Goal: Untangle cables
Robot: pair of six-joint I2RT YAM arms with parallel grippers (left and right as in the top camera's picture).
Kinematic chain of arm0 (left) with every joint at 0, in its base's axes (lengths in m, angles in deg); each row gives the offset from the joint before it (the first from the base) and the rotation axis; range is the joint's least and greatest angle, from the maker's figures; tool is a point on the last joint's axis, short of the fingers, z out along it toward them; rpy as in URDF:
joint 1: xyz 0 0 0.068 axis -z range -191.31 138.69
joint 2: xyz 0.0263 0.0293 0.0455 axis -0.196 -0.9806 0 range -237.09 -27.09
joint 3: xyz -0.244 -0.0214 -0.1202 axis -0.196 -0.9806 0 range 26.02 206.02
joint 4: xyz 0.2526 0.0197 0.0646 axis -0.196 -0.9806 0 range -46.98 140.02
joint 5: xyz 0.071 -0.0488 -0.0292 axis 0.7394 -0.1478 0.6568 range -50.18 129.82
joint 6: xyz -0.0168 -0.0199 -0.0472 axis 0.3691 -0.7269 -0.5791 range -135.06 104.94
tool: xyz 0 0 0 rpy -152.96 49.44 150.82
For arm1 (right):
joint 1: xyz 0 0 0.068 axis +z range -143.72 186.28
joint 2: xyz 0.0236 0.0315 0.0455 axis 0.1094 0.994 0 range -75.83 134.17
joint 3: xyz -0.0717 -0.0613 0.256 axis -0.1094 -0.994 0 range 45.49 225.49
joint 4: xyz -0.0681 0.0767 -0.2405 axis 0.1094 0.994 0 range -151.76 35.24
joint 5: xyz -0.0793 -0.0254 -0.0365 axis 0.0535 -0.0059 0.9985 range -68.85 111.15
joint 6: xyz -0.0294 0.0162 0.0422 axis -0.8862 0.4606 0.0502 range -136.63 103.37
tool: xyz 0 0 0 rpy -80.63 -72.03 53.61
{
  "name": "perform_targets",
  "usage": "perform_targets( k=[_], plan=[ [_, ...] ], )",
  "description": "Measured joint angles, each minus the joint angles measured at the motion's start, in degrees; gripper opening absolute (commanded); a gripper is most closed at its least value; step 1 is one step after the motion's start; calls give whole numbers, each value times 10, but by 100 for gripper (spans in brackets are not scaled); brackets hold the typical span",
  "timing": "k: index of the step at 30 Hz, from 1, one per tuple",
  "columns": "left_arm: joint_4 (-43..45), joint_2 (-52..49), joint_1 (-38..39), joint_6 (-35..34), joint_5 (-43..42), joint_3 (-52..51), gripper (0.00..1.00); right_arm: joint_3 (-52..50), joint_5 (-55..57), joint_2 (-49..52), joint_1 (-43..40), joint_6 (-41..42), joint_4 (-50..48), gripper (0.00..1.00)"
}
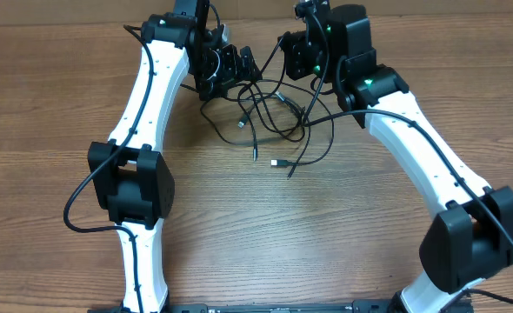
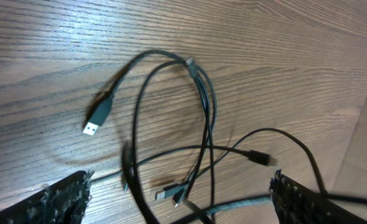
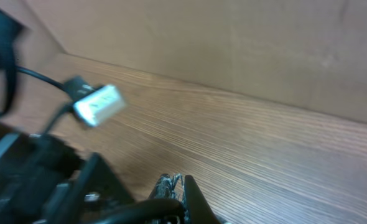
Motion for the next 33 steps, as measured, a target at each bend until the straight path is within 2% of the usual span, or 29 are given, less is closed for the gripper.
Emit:
perform_targets(
  k=[4, 11, 13, 17, 26, 30, 33],
  plan=[
    [-2, 0, 0, 2, 0, 0, 89, 0, -20, -18, 0, 0, 1, 4],
    [-12, 0, 1, 30, 0, 0, 78, 0, -35, -56, 0, 0, 0, 4],
    [-16, 0, 1, 35, 5, 0, 80, 0, -37, -69, 0, 0, 0, 4],
    [-26, 0, 2, 42, 39, 0, 100, 0, -40, -94, 0, 0, 0, 4],
    [-47, 0, -24, 0, 134, 0, 100, 0, -41, -125, 0, 0, -13, 4],
    [-51, 0, -47, -14, 134, 0, 100, 0, -41, -128, 0, 0, -40, 4],
    [-51, 0, -62, 10, 98, 0, 100, 0, -41, -138, 0, 0, -69, 4]
  ],
)
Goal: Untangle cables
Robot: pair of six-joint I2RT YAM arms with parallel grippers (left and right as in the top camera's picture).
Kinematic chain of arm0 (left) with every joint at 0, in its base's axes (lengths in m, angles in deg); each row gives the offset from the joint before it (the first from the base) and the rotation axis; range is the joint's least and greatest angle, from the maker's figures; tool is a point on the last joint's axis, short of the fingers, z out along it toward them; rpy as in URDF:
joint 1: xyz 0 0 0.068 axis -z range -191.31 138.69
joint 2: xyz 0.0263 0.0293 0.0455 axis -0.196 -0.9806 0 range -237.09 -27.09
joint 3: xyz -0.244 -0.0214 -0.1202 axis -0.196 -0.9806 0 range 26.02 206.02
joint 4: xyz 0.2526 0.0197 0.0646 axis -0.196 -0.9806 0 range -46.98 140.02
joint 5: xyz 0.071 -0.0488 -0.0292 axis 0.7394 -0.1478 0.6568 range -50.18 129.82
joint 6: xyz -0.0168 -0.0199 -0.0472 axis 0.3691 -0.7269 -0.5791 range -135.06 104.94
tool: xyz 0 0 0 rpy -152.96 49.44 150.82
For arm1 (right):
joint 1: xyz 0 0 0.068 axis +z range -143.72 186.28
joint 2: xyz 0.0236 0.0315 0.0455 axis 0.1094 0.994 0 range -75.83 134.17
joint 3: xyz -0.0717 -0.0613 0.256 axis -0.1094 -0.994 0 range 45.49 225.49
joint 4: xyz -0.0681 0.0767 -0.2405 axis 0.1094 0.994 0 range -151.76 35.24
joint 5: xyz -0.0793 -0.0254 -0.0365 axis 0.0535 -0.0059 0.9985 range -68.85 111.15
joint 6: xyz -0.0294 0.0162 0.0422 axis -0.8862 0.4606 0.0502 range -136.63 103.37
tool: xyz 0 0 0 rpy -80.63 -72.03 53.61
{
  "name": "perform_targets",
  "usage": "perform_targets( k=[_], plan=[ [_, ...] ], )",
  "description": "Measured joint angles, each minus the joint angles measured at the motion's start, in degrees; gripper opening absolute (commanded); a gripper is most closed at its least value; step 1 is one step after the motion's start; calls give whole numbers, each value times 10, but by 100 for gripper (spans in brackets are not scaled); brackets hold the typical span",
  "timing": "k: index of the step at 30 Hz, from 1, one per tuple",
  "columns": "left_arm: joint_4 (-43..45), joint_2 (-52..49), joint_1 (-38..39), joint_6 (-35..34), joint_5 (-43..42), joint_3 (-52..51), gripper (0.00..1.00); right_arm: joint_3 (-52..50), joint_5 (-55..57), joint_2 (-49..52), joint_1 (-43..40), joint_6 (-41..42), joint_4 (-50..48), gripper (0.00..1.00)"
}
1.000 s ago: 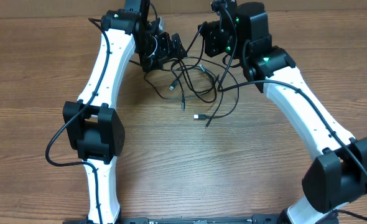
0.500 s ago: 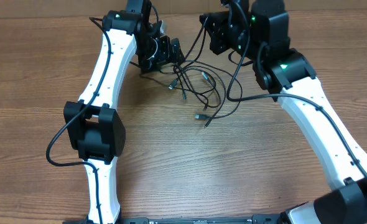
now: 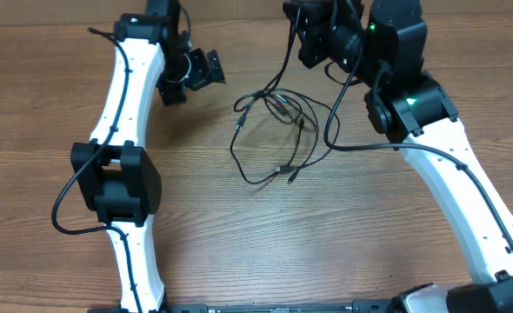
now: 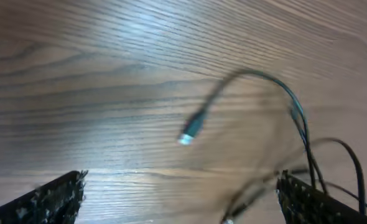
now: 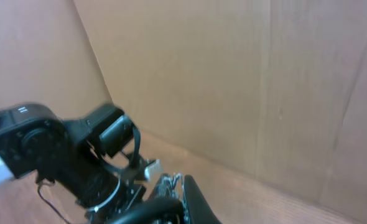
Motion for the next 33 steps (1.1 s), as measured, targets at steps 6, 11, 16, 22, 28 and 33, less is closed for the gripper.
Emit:
perform_targets(
  k=[6, 11, 16, 22, 28, 33],
  plan=[
    [-13, 0, -13, 169, -186, 0, 100, 1, 21, -24, 0, 0, -21, 4],
    [-28, 0, -16, 308, -333, 0, 100, 1, 95, -25, 0, 16, 8, 4],
    [-25, 0, -8, 364, -382, 0, 99, 1, 146, -25, 0, 56, 9, 4],
    [-18, 0, 28, 410, -400, 0, 95, 1, 164, -25, 0, 88, -5, 4],
    [-11, 0, 57, 431, -406, 0, 78, 1, 169, -25, 0, 95, 23, 4],
    [-14, 0, 56, 438, -404, 0, 52, 1, 170, -25, 0, 97, 24, 4]
  ],
)
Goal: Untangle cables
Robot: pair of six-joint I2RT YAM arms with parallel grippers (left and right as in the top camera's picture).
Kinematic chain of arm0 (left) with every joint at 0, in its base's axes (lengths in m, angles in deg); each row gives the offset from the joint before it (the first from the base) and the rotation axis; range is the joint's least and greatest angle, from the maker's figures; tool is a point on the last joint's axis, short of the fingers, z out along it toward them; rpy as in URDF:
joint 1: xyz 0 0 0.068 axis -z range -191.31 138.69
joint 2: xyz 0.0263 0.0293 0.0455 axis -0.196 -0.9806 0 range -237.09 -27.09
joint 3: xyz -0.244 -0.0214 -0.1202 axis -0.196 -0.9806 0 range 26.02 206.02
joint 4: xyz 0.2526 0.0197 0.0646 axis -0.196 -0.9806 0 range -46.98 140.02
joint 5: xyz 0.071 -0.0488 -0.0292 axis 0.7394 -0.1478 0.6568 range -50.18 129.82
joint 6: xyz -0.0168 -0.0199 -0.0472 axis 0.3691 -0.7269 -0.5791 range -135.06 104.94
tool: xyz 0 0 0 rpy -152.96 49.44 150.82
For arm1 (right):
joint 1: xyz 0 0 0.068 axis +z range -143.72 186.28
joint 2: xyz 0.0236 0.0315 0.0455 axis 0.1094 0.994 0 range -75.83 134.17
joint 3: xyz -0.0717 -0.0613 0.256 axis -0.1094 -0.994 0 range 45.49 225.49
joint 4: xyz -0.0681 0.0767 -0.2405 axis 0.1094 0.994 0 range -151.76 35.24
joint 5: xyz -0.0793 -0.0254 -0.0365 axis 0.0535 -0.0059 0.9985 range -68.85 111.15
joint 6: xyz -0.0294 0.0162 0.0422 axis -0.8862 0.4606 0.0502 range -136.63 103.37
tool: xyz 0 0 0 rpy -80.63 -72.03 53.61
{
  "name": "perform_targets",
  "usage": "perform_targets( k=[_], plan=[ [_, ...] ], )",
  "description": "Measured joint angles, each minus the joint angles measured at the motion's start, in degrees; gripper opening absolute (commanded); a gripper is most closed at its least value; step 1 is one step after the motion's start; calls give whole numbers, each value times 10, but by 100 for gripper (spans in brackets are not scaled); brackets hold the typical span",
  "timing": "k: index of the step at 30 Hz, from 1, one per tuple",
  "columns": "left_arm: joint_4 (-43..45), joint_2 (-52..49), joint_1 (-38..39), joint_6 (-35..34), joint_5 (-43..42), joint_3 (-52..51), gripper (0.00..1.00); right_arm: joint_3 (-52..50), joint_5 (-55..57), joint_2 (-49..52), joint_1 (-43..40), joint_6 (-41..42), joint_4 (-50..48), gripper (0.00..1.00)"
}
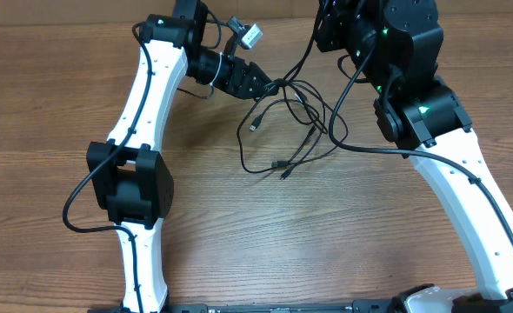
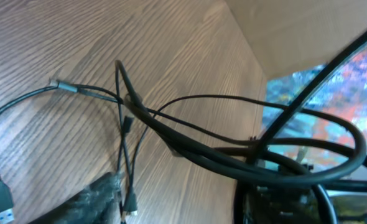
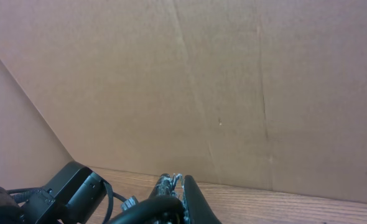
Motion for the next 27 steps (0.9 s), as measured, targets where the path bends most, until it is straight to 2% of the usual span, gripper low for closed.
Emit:
perform_targets(
  k=[4, 17, 22, 27],
  plan=[
    [0, 0, 0, -17, 48, 0, 52, 0, 0, 0, 0, 2, -2, 4],
    [0, -2, 36, -255, 409, 0, 72, 0, -2, -1, 2, -13, -80, 4],
    [-3, -18, 33, -303, 476, 0, 79, 0, -3, -11, 2, -48, -107, 4],
    [-6, -38, 33, -333, 519, 0, 80, 0, -2, -33, 2, -99, -166, 4]
  ],
)
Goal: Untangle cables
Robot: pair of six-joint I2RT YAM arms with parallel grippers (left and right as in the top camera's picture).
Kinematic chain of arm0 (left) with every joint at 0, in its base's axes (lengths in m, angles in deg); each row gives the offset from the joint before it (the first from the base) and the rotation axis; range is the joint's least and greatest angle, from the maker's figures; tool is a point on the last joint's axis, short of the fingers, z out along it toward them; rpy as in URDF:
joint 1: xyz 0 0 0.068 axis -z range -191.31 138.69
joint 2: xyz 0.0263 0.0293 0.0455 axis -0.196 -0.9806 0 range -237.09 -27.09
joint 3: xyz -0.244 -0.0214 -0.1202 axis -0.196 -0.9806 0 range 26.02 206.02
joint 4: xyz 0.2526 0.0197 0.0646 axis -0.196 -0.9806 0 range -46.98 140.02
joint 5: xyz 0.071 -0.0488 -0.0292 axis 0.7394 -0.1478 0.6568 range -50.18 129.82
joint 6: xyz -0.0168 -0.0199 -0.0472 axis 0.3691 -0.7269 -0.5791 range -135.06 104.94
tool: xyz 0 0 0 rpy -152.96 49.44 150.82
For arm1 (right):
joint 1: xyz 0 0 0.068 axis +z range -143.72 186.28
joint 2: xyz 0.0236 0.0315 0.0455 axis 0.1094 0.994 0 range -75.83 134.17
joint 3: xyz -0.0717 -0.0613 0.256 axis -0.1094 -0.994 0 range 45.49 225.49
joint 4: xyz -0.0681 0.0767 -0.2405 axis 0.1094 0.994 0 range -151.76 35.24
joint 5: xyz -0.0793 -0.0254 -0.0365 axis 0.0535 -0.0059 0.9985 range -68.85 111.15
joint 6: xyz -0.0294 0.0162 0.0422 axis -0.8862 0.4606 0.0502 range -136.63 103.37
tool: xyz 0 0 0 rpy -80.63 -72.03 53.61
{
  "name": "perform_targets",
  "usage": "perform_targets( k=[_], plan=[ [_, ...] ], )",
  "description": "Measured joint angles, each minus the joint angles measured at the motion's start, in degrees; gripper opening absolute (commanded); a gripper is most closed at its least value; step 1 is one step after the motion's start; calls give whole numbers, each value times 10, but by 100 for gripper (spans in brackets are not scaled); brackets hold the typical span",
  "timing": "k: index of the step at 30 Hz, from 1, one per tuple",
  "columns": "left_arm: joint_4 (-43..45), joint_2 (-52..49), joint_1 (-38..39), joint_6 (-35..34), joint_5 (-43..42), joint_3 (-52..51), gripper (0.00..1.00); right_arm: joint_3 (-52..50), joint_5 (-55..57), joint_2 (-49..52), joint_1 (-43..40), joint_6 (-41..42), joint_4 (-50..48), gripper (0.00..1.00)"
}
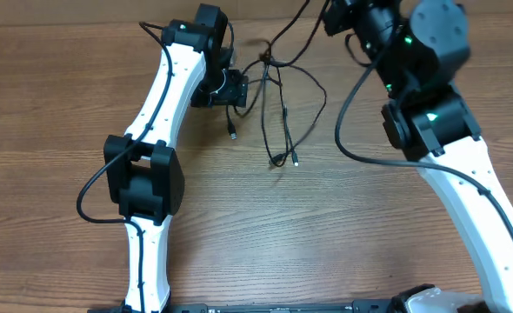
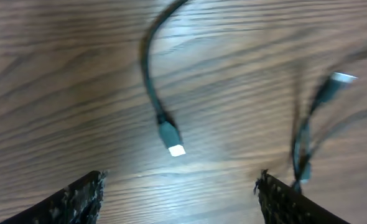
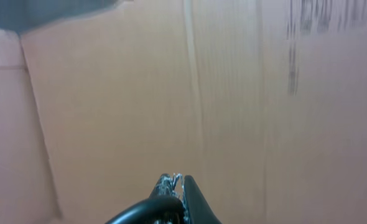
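A tangle of thin black cables [image 1: 284, 104] hangs from the far edge down onto the wooden table [image 1: 326, 252], its plug ends [image 1: 274, 161] resting near the middle. My right gripper [image 1: 333, 16] is raised high at the top, shut on a black cable [image 3: 151, 209] from that tangle, seen at its fingers [image 3: 190, 186]. My left gripper [image 1: 233, 89] is just left of the strands, open over the table [image 2: 180, 183] with nothing between its fingers [image 2: 84, 196]. A black cable end with a USB plug [image 2: 171, 138] lies below it. More strands [image 2: 308, 124] blur past on the right.
A brown cardboard wall [image 3: 264, 93] fills the right wrist view. The left arm [image 1: 143, 178] reaches up the table's left half and the right arm [image 1: 465, 174] the right half, each trailing its own thick black lead.
My left gripper was in among the lifted strands; now it is open over the table by a loose USB plug. The right gripper is higher, and the tangle hangs straighter and nearer the far edge.
First both grippers were at the tangle at the far middle, left open, right shut on a cable. Then the left was off to the left and the right raised. Then the left was back at the strands. Now the right holds the tangle highest.
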Motion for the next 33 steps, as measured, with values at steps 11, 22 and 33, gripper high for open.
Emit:
perform_targets(
  k=[11, 22, 33],
  plan=[
    [-13, -12, -1, -33, 72, -3, 89, 0, 52, -18, -1, -72, -99, 4],
    [-29, -19, -9, -95, 163, -7, 99, 0, 75, -24, -31, -93, -84, 4],
    [-30, -12, -28, -116, 152, 74, 100, 0, 73, -25, -44, -97, -179, 4]
  ],
)
